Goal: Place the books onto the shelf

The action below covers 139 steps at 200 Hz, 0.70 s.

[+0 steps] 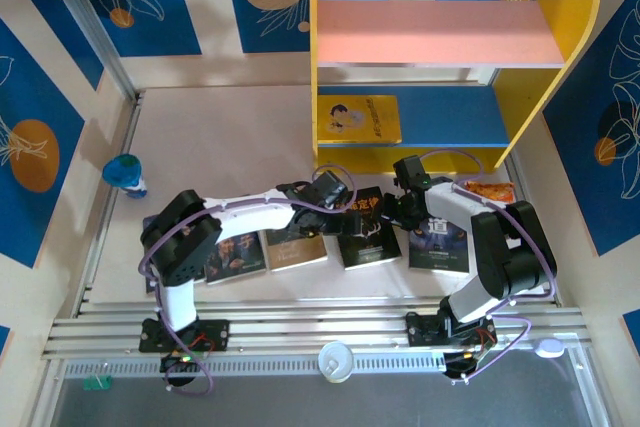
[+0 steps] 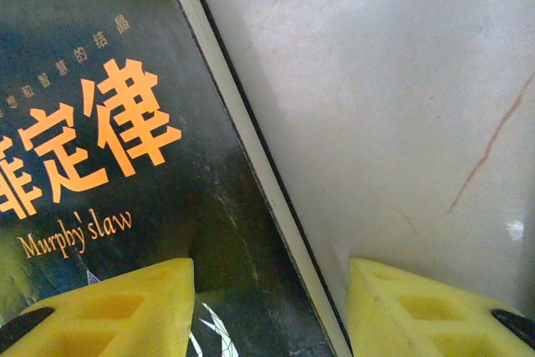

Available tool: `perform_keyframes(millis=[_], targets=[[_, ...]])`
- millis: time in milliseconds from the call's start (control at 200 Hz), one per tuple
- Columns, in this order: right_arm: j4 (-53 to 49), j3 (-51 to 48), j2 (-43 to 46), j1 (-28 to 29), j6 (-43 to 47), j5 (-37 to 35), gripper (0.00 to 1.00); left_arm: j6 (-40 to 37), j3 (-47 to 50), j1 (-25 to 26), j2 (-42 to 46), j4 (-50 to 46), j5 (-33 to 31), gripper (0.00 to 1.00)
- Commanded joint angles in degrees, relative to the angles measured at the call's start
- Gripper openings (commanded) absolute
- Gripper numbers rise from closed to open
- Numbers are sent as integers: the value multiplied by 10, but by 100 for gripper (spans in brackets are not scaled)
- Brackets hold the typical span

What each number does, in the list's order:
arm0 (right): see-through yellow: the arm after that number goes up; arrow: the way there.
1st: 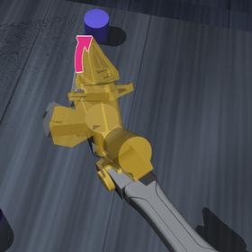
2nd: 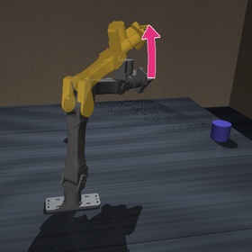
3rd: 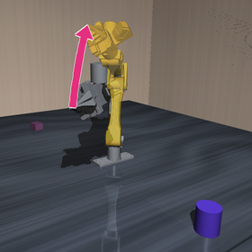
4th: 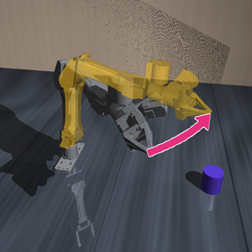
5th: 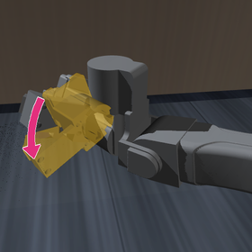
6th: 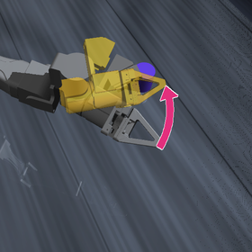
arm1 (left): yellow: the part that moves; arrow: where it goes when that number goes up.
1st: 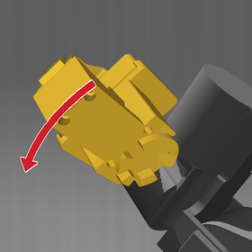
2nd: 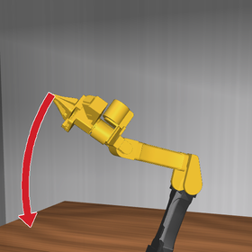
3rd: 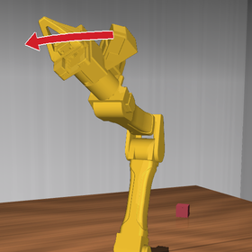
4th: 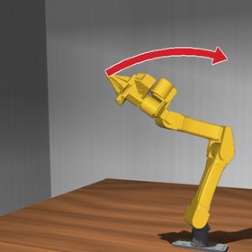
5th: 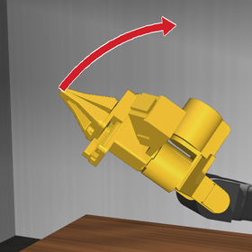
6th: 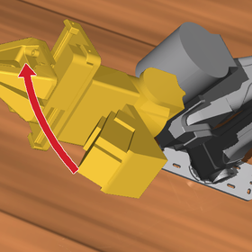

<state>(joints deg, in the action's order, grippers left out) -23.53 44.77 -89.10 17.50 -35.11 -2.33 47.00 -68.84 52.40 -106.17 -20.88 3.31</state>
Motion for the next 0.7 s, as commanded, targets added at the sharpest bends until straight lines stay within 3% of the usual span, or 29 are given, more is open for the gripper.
perform_keyframes(millis=[0, 365, 690], targets=[[81, -30, -40, 14, -9, 81, 49, -26, 4, -5, -4, -120, -47, 100], [81, -32, -33, 13, -11, 79, 49, -37, -54, 2, 33, -91, 7, 100], [77, -28, -34, 14, -7, 81, 49, 2, -57, 3, -11, -26, 45, 100]])
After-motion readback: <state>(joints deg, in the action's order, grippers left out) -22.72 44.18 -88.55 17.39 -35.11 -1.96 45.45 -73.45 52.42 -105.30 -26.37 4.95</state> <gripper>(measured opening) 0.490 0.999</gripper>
